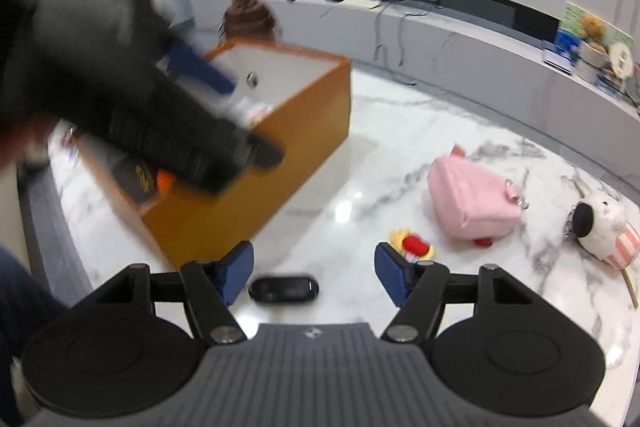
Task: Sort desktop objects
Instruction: 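Move left tool toward red heart toy while right tool grasps black car key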
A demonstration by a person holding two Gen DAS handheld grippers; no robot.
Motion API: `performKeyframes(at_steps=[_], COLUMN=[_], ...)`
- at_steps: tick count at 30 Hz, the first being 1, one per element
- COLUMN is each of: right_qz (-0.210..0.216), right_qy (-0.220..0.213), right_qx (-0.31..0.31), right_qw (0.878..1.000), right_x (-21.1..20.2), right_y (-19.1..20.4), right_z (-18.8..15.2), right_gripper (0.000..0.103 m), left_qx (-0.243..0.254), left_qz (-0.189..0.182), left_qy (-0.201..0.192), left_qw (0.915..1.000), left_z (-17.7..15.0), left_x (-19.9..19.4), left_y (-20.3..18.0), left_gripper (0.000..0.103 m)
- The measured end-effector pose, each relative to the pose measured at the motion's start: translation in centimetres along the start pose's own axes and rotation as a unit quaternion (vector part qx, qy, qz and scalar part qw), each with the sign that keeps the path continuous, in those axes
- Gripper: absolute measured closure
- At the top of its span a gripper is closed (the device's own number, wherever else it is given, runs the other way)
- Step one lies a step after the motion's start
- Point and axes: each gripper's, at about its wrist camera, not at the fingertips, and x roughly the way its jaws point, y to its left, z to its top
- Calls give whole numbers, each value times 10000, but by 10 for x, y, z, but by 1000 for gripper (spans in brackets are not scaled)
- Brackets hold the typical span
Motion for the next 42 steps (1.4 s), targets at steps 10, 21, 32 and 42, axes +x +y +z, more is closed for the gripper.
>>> performKeyframes(at_steps=[10,21,32,42], right_qz=[774,940,626,586], right_qy=[-129,166,887,-167], right_qx=[-2496,-2694,-1947,-2357], right_qw=[9652,9583,9748,9699], right_x=[38,81,57,25], right_y=[68,65,31,21], right_z=[-36,-37,-45,-64], right_gripper=[44,77,103,42], left_qx=[-155,-53,-91,-11], left_qz=[-61,-245,-578,-664], left_qy=[144,147,141,186], left_qw=[9998,9996,9982,9976], left_z=[4,10,11,10], left_x=[22,34,52,60], left_y=[11,21,3,-15], left_gripper=[28,28,28,28])
